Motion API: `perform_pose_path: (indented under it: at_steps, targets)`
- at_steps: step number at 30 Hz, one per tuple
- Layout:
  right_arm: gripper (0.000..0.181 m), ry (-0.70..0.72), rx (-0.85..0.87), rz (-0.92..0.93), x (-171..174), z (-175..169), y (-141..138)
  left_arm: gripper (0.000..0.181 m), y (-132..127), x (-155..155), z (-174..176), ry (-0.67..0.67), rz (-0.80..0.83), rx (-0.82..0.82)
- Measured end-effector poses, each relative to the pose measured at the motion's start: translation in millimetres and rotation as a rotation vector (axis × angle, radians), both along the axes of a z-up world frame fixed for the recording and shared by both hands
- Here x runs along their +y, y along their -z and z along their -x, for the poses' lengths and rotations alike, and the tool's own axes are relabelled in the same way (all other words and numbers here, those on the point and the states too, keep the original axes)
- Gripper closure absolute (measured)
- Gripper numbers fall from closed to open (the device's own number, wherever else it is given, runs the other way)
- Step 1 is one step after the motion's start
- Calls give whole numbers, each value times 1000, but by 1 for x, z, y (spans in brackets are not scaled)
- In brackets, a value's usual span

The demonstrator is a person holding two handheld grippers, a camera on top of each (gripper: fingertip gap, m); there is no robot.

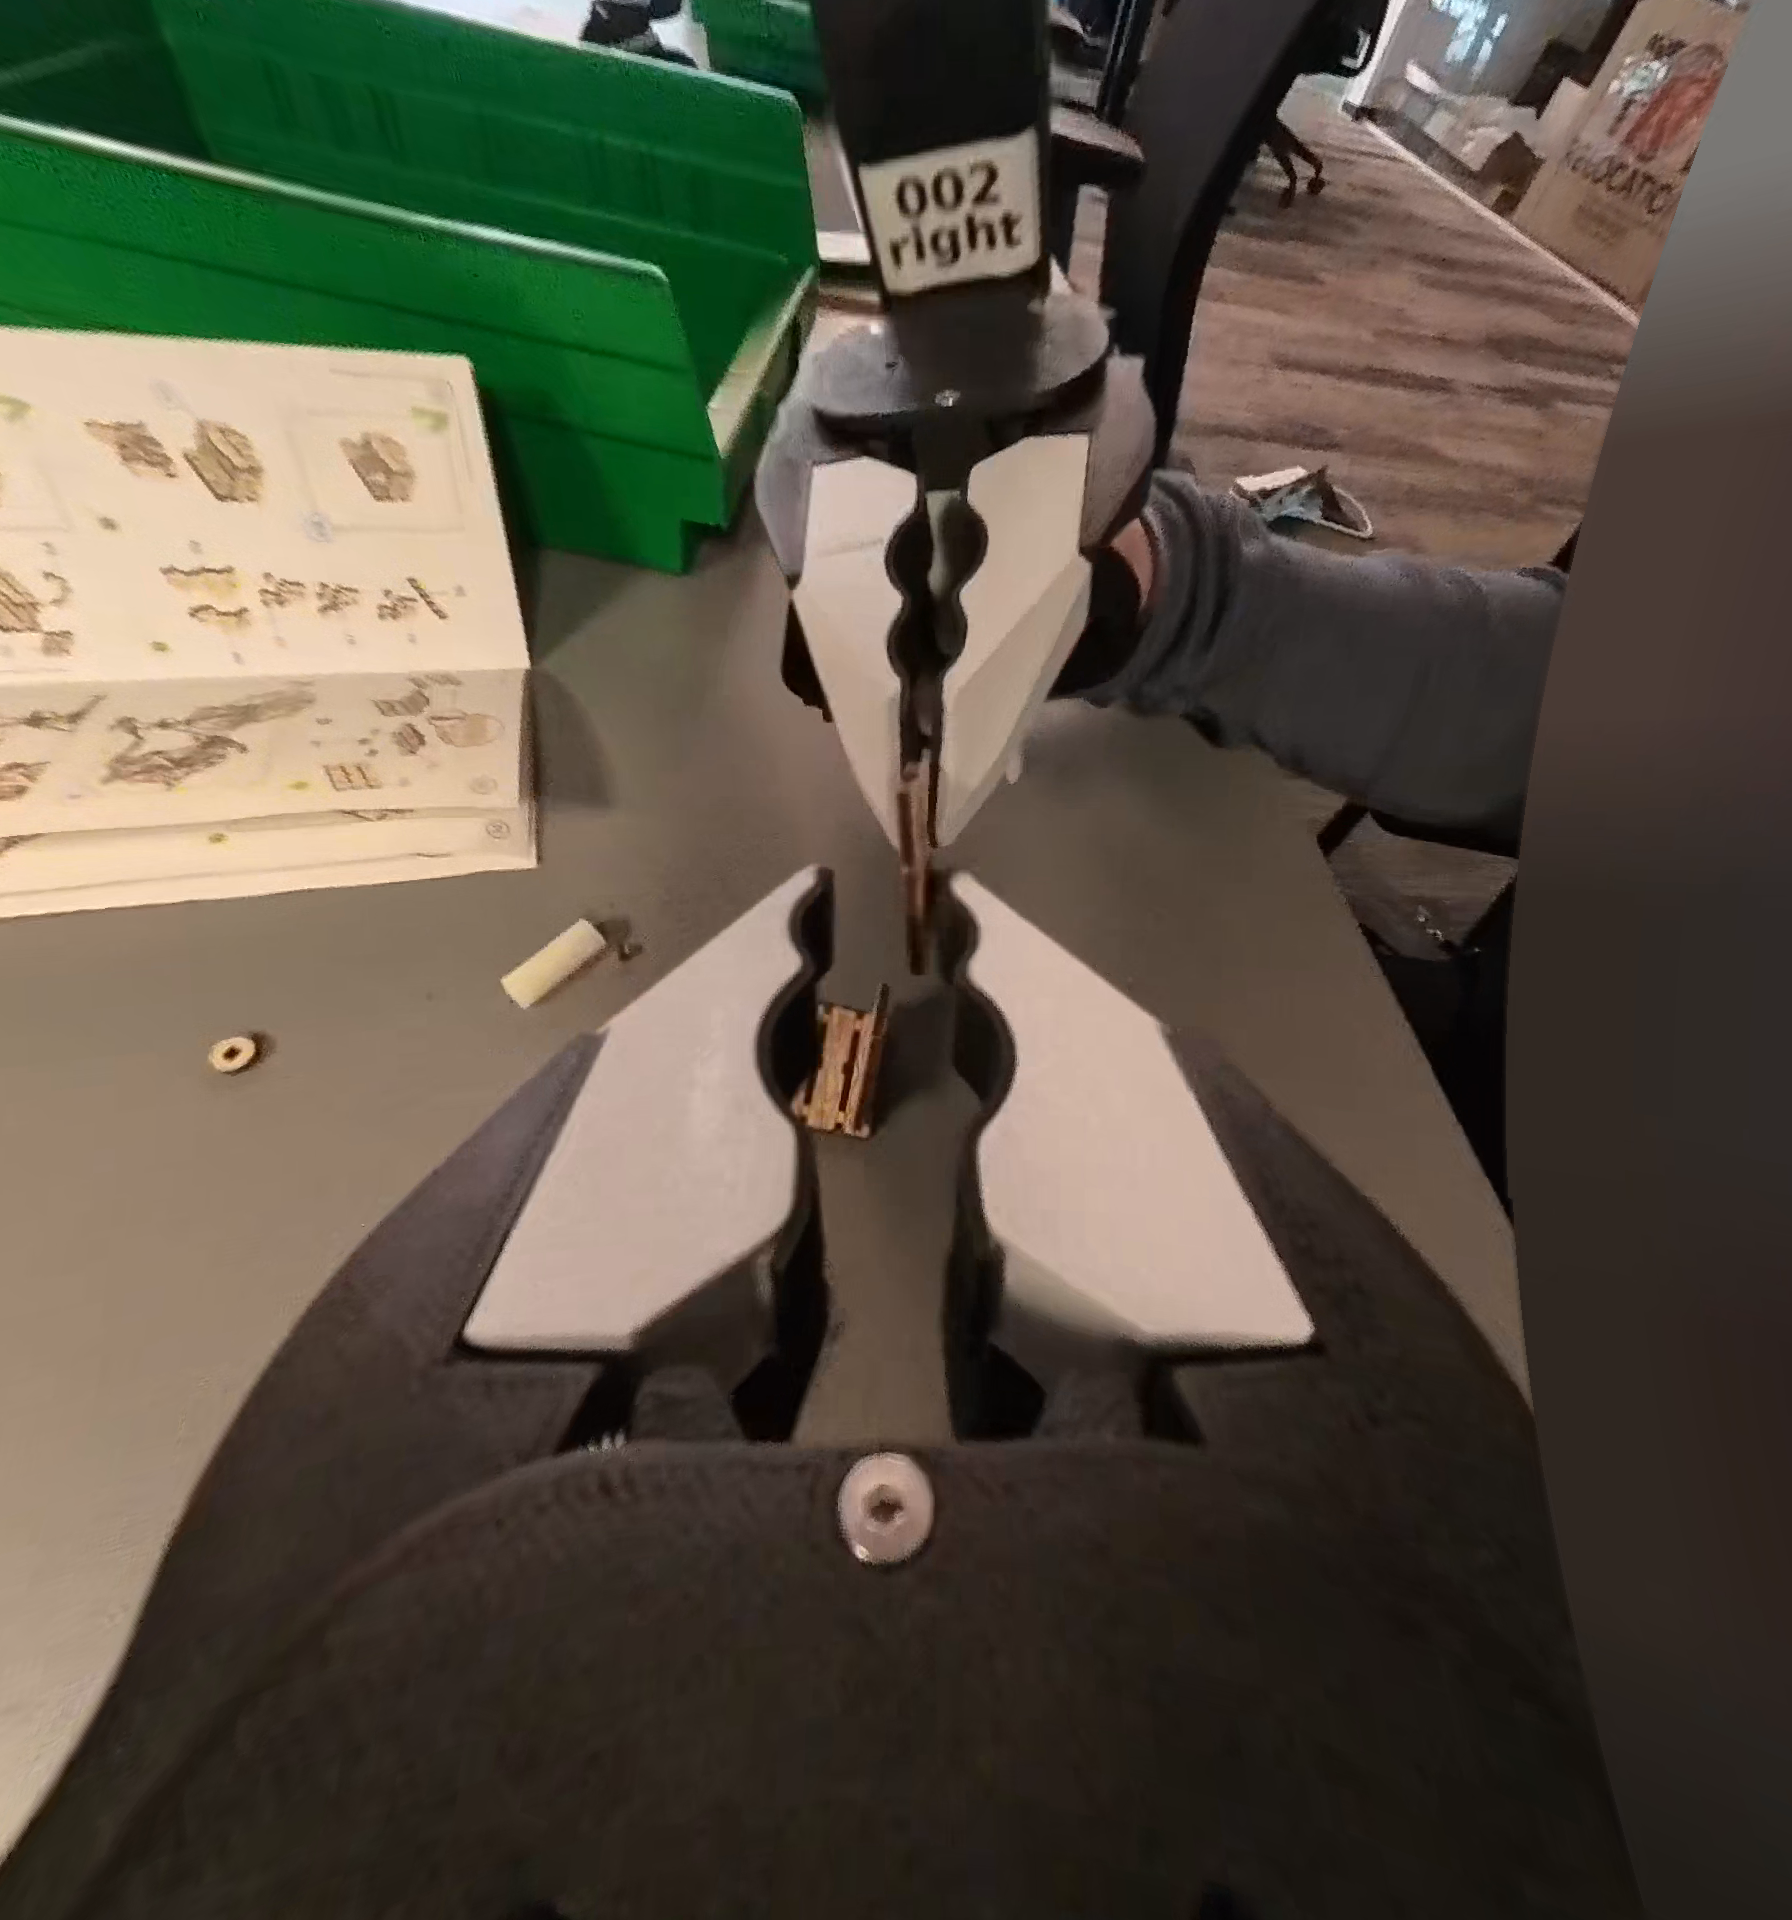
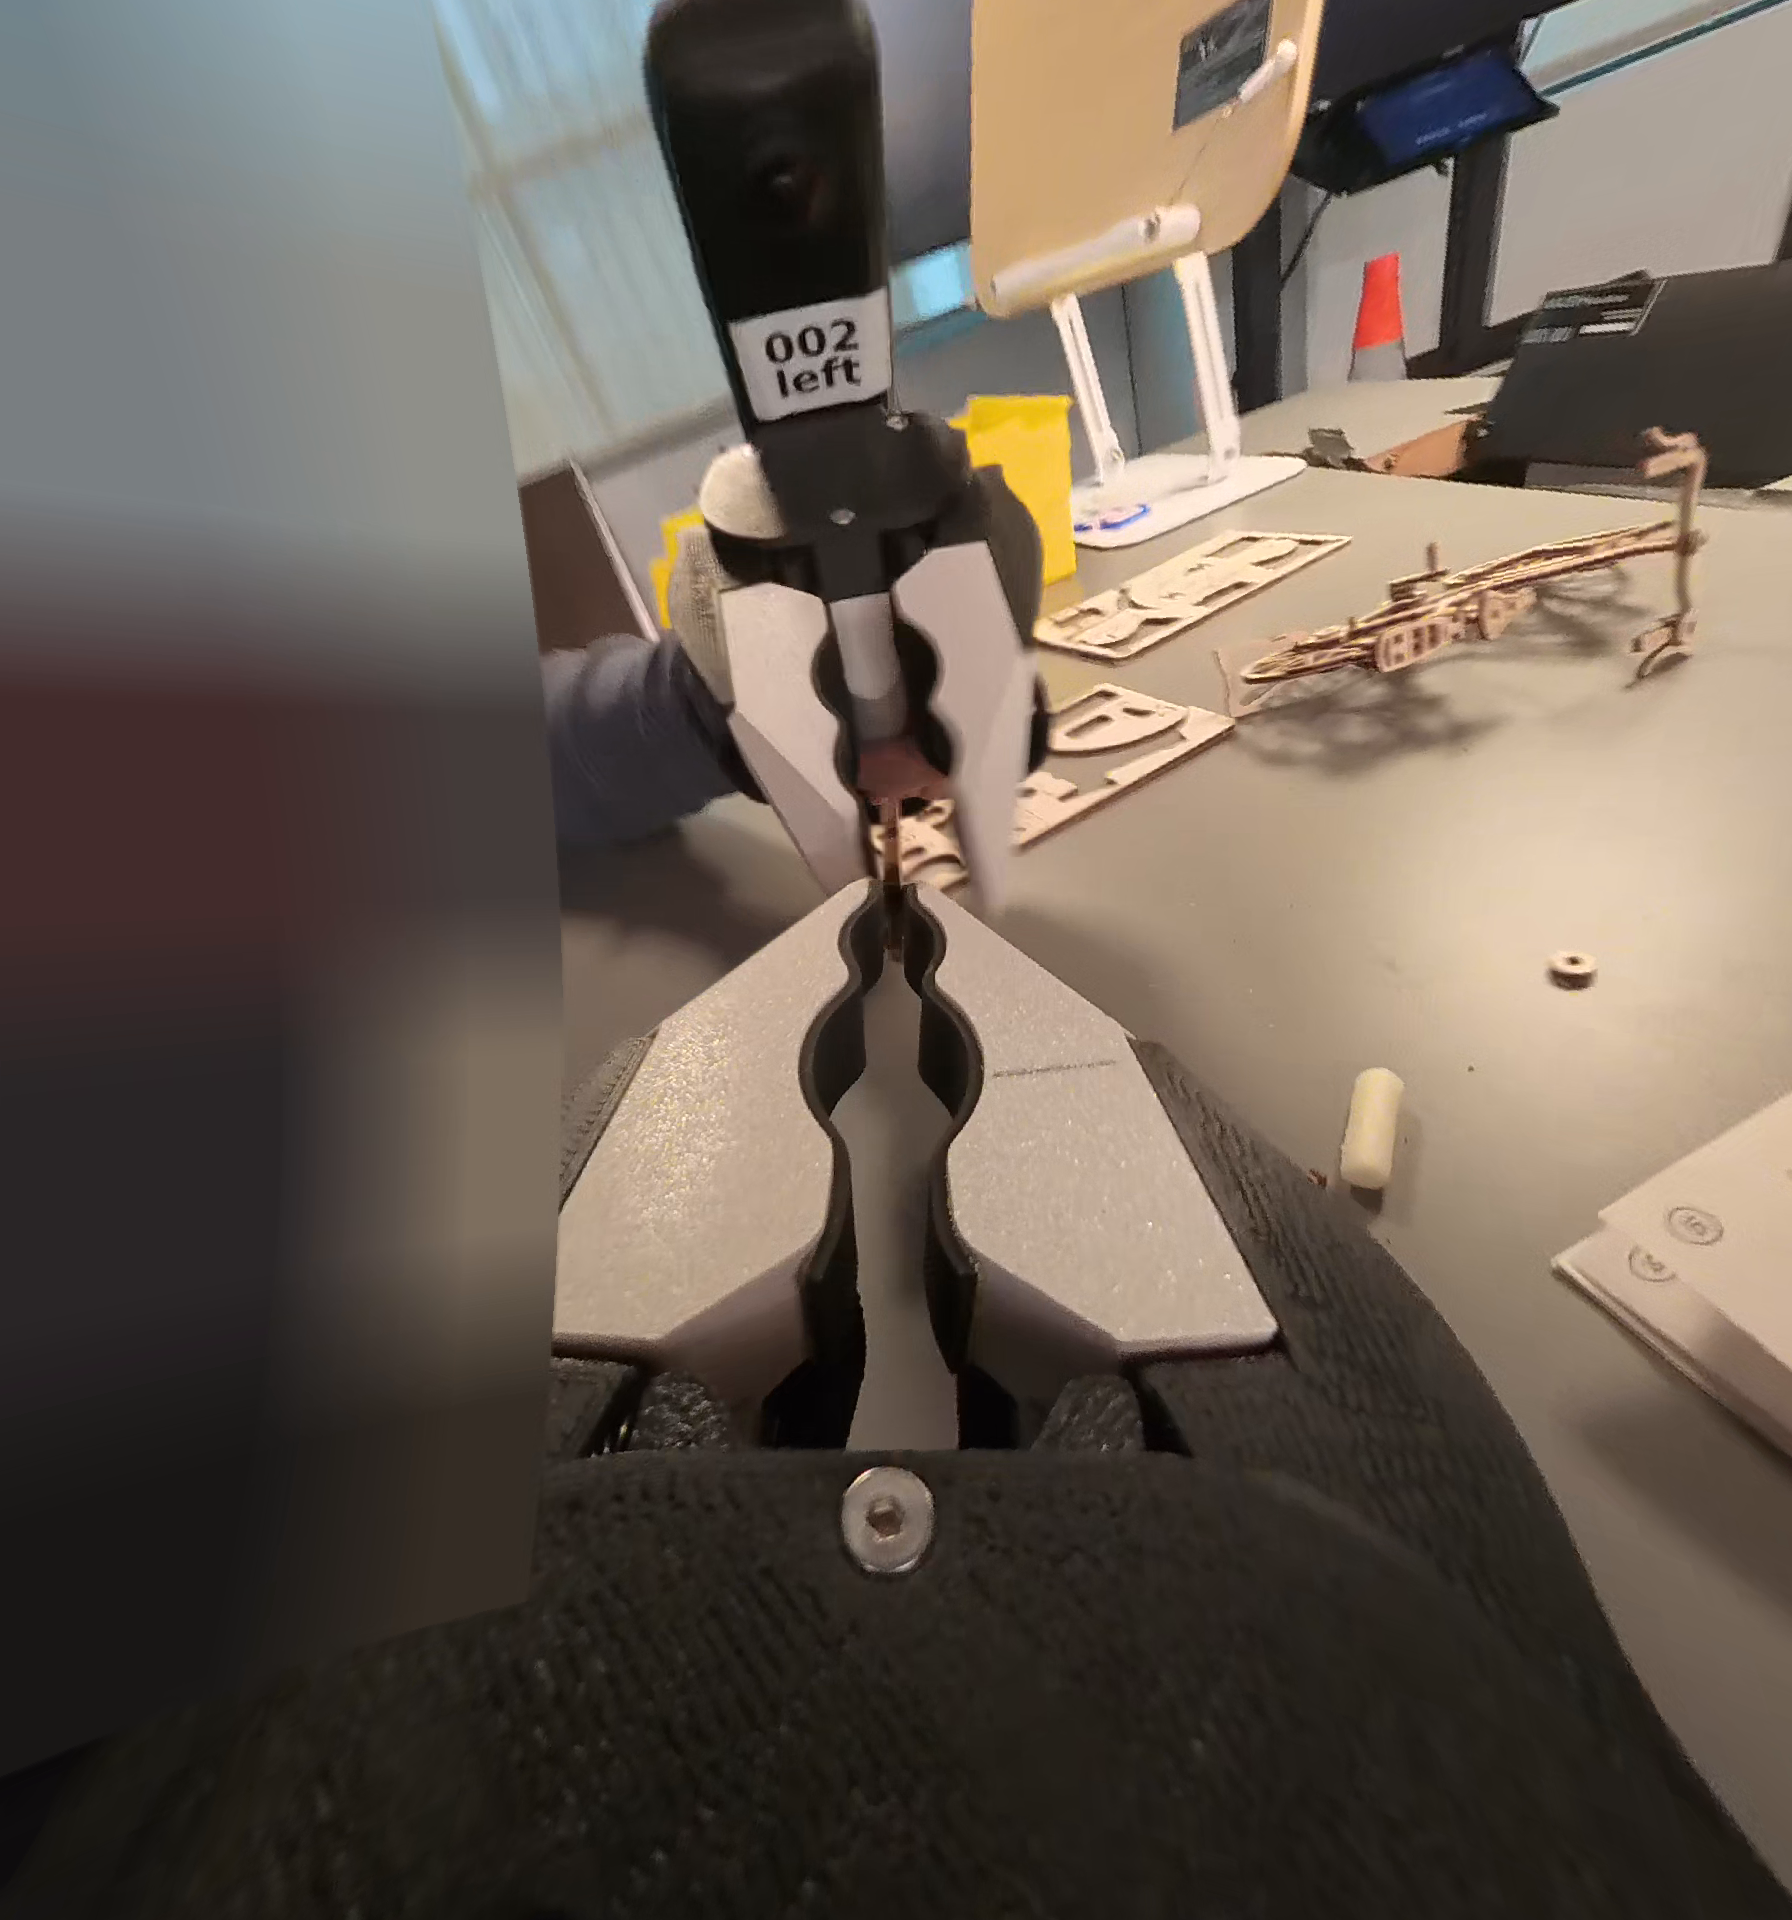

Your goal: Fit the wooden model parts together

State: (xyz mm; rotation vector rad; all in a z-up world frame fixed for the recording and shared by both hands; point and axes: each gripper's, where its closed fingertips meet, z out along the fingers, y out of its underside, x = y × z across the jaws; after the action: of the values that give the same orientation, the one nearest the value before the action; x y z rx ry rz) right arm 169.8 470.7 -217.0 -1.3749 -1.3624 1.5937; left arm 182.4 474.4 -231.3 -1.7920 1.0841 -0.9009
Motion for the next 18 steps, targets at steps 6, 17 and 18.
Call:
perform_pose_path:
  at_steps: [6, 17, 18]
  targets:
    - [173, 146, -17, -185, 8, 4, 2, 180, 0, 6, 2, -44, 7, -21]
    - [136, 687, -70, -528, 30, 22, -14, 180, -47, 31, 18, -289, 193, -554]
    - [139, 692, -70, -536, 28, 24, -14, 180, -47, 31, 17, -287, 204, -567]
